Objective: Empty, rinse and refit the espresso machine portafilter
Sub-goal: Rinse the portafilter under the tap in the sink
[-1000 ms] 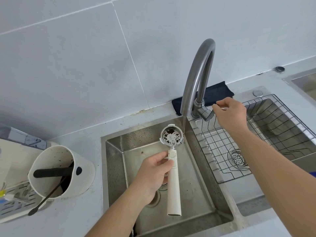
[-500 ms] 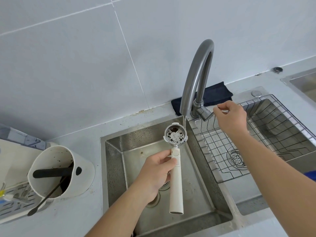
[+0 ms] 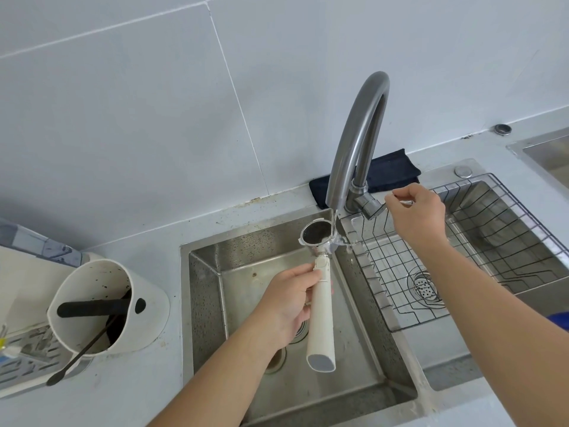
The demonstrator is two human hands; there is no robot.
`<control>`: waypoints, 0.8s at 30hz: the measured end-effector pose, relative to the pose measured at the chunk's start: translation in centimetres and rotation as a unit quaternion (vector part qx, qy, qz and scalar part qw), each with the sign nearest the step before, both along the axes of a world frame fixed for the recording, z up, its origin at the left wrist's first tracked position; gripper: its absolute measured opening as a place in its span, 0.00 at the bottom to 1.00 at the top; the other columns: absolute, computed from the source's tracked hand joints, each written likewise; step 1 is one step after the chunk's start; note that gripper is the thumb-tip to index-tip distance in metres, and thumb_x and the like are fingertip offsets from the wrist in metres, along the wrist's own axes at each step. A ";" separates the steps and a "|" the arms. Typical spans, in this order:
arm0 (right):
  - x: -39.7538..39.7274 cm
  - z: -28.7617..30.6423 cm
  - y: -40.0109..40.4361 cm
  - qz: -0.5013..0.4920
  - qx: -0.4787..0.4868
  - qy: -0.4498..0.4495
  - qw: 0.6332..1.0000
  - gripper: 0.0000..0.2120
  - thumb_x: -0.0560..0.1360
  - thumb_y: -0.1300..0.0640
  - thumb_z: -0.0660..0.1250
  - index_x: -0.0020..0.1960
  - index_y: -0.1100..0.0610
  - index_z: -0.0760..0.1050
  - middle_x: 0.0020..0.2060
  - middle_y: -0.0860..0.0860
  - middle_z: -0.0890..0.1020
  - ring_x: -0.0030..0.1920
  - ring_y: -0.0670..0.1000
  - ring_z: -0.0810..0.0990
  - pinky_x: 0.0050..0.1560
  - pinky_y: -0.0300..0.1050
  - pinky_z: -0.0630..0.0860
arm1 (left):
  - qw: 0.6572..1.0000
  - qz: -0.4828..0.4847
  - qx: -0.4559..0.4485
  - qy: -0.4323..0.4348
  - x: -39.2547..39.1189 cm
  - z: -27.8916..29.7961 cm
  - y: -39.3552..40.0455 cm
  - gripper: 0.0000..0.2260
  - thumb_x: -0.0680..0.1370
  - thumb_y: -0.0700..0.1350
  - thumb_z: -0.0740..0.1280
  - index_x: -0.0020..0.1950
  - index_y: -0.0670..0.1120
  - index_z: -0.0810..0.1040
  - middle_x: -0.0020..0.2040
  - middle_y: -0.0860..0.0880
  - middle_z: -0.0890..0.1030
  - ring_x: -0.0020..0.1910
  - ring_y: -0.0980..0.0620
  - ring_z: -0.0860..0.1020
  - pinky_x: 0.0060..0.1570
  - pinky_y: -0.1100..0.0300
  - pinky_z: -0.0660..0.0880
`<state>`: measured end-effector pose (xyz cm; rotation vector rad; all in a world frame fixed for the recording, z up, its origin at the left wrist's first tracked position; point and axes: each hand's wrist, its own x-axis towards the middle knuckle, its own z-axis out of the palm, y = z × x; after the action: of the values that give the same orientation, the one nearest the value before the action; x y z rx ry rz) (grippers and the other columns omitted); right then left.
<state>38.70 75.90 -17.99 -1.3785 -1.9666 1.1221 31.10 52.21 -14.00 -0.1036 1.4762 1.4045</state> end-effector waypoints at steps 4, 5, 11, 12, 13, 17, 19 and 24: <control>-0.1 0.1 -0.1 0.000 -0.002 0.005 1.000 0.05 0.78 0.53 0.67 0.51 0.54 0.78 0.47 0.47 0.81 0.39 0.43 0.78 0.35 0.40 0.73 | 1.000 -0.011 -0.014 0.014 -0.1 -0.1 0.0 0.07 0.78 0.36 0.65 0.51 0.41 0.82 0.43 0.39 0.81 0.40 0.46 0.79 0.44 0.51 0.79; 0.0 0.1 -0.1 0.000 -0.003 0.007 1.000 0.05 0.78 0.53 0.67 0.51 0.54 0.78 0.47 0.46 0.80 0.39 0.42 0.77 0.34 0.39 0.72 | 0.999 -0.020 -0.019 0.021 -0.1 -0.3 -0.1 0.07 0.78 0.36 0.65 0.50 0.41 0.83 0.42 0.39 0.81 0.39 0.45 0.78 0.43 0.51 0.78; 0.0 0.2 -0.2 -0.002 -0.005 0.010 1.000 0.04 0.78 0.54 0.67 0.51 0.54 0.78 0.46 0.47 0.80 0.38 0.40 0.77 0.33 0.37 0.70 | 0.989 -0.106 -0.042 0.091 -0.1 -0.7 -1.0 0.09 0.76 0.40 0.66 0.46 0.49 0.86 0.37 0.44 0.78 0.36 0.45 0.75 0.39 0.54 0.74; 0.0 0.2 -0.1 -0.003 -0.006 0.010 1.000 0.04 0.78 0.54 0.67 0.51 0.54 0.78 0.46 0.47 0.80 0.38 0.40 0.77 0.33 0.38 0.71 | 0.986 -0.116 -0.049 0.105 -0.1 -0.7 -1.1 0.09 0.76 0.41 0.66 0.46 0.51 0.86 0.37 0.45 0.78 0.36 0.45 0.74 0.38 0.55 0.74; 0.0 0.2 -0.1 -0.004 -0.007 0.010 1.000 0.04 0.78 0.54 0.67 0.51 0.54 0.78 0.47 0.47 0.80 0.38 0.41 0.77 0.33 0.38 0.71 | 0.984 -0.121 -0.055 0.116 -0.1 -0.8 -1.2 0.10 0.76 0.41 0.66 0.46 0.53 0.86 0.36 0.46 0.78 0.36 0.45 0.74 0.38 0.55 0.74; 0.0 0.3 -0.2 -0.005 -0.012 0.009 1.000 0.05 0.78 0.53 0.68 0.51 0.53 0.78 0.47 0.47 0.81 0.37 0.46 0.78 0.32 0.39 0.72 | 0.984 -0.115 -0.050 0.127 -0.1 -0.8 -1.7 0.12 0.77 0.42 0.67 0.46 0.59 0.86 0.40 0.47 0.79 0.34 0.46 0.78 0.36 0.55 0.75; -0.1 0.3 -0.2 -0.005 -0.011 0.009 1.000 0.05 0.78 0.53 0.68 0.51 0.54 0.78 0.47 0.47 0.81 0.37 0.46 0.78 0.33 0.39 0.72 | 0.984 -0.110 -0.045 0.132 -0.1 -0.9 -1.9 0.11 0.77 0.43 0.68 0.49 0.59 0.85 0.43 0.47 0.79 0.34 0.47 0.81 0.37 0.56 0.76; 0.0 0.4 -0.3 -0.007 -0.011 0.005 1.000 0.05 0.78 0.54 0.68 0.52 0.54 0.79 0.46 0.47 0.80 0.36 0.43 0.77 0.31 0.38 0.70 | 0.989 -0.091 -0.006 0.120 0.1 -1.2 -1.9 0.11 0.79 0.42 0.67 0.56 0.55 0.84 0.46 0.45 0.79 0.37 0.48 0.80 0.38 0.57 0.78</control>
<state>38.67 75.63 -17.61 -1.3932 -1.9394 1.1457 31.22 50.27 -15.18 0.1949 1.6467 1.2940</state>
